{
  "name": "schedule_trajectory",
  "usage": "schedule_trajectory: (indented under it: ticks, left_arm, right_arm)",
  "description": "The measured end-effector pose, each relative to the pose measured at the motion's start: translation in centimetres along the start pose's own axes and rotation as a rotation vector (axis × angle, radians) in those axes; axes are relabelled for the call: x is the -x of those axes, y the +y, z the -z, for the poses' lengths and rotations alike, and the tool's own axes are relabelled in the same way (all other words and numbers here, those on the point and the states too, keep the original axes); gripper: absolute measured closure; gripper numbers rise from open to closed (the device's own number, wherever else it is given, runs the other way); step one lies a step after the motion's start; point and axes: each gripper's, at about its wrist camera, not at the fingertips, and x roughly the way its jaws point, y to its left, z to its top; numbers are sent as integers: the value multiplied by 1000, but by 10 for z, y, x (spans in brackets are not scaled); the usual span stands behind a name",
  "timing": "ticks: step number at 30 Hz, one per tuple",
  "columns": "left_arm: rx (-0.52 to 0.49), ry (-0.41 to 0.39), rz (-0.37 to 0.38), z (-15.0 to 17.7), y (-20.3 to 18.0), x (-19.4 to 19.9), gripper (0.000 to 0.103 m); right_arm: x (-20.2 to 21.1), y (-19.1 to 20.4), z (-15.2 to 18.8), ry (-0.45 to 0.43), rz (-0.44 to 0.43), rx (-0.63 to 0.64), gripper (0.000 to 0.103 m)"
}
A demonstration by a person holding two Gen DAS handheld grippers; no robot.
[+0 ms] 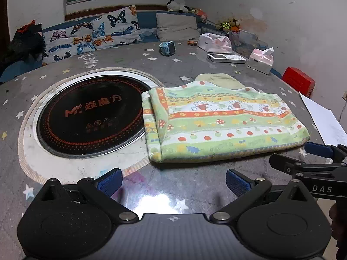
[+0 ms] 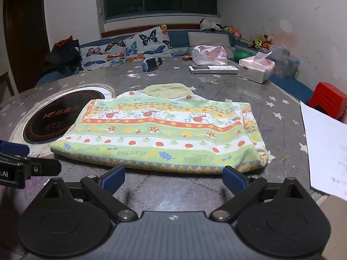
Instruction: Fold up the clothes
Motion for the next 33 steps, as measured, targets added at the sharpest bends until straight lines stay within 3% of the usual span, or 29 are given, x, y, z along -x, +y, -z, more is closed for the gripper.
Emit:
schedule_trajectory:
  ticks: [3, 33]
  left_arm:
    - [6, -2, 1, 2, 0, 2, 0]
    - [-5, -12, 39, 13, -11, 12, 0]
  right_arm:
    - [2, 3, 1, -2, 5, -1, 0]
    - [16, 19, 12, -3, 19, -51, 0]
